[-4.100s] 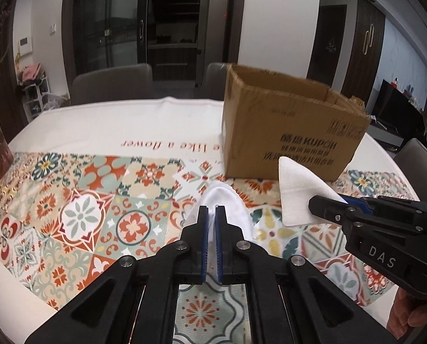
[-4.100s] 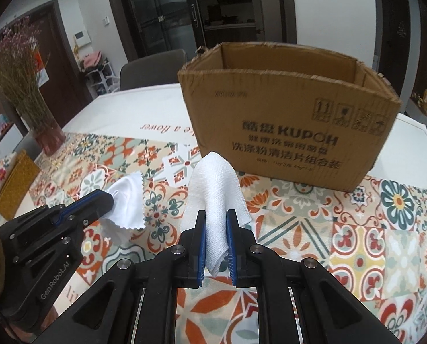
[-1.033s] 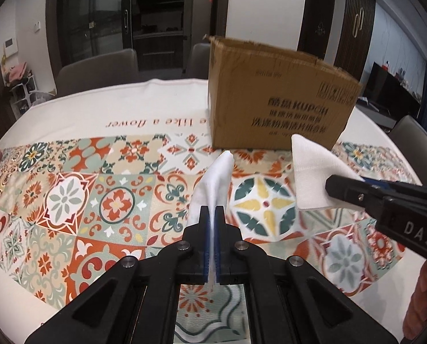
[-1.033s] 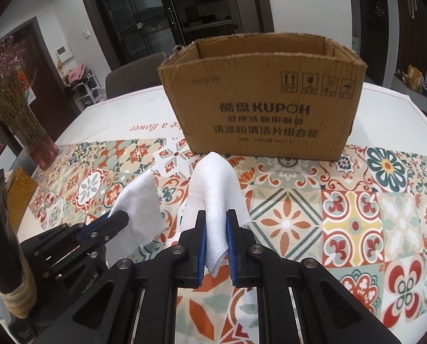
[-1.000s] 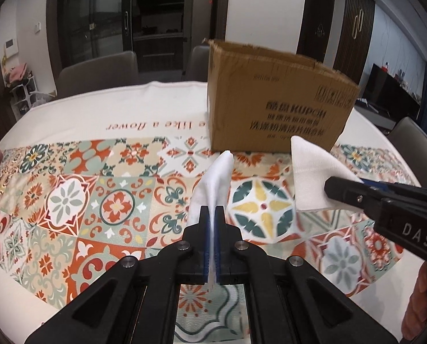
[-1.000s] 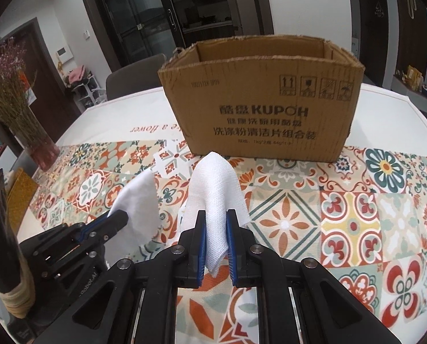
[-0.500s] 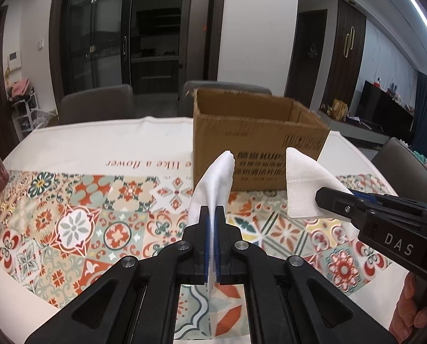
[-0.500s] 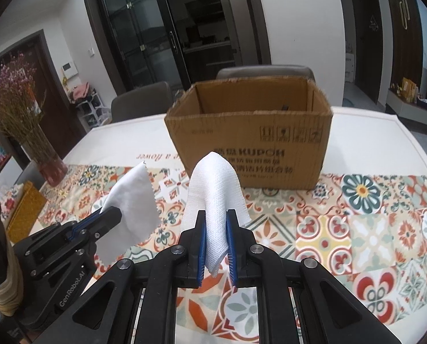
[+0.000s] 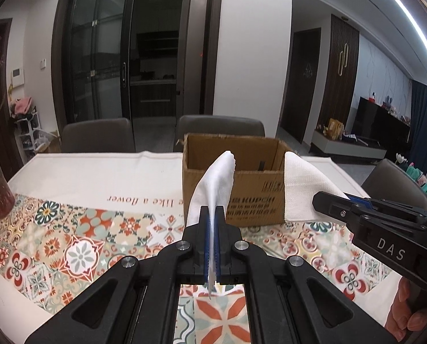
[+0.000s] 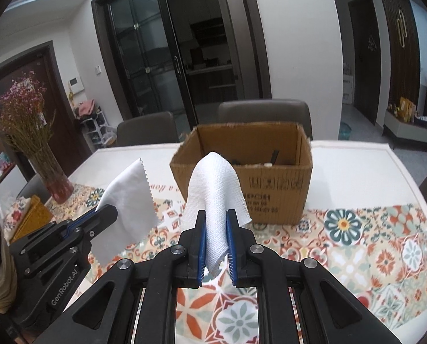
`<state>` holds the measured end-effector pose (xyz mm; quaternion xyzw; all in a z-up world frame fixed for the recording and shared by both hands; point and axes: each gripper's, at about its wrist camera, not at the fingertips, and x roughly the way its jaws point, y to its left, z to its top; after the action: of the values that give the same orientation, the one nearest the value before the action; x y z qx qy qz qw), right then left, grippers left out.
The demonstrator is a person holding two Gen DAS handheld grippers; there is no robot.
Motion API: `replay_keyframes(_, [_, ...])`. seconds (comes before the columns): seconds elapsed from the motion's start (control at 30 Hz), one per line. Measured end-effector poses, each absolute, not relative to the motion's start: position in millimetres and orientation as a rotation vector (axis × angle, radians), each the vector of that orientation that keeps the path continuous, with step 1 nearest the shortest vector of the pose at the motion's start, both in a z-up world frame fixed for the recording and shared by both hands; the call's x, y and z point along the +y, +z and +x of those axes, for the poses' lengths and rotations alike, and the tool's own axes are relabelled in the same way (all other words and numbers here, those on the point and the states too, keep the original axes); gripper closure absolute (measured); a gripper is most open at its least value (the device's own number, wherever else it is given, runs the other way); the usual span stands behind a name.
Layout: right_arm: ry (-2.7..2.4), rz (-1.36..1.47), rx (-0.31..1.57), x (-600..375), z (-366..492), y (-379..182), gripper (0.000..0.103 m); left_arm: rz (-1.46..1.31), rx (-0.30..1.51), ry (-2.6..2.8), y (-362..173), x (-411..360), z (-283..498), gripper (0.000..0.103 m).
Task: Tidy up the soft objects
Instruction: 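Lift the white cloth and white towel with both tools over the box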
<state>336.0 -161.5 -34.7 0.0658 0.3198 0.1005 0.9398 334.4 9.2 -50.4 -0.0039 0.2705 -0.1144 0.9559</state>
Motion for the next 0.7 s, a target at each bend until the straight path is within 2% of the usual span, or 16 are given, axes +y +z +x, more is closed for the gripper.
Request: replay_keyframes(0.7, [0.169, 0.143, 0.546, -183.8, 364.8, 13.4, 0.089, 0.035, 0.430, -0.257, -0.2, -5.5, 375.5, 0.098])
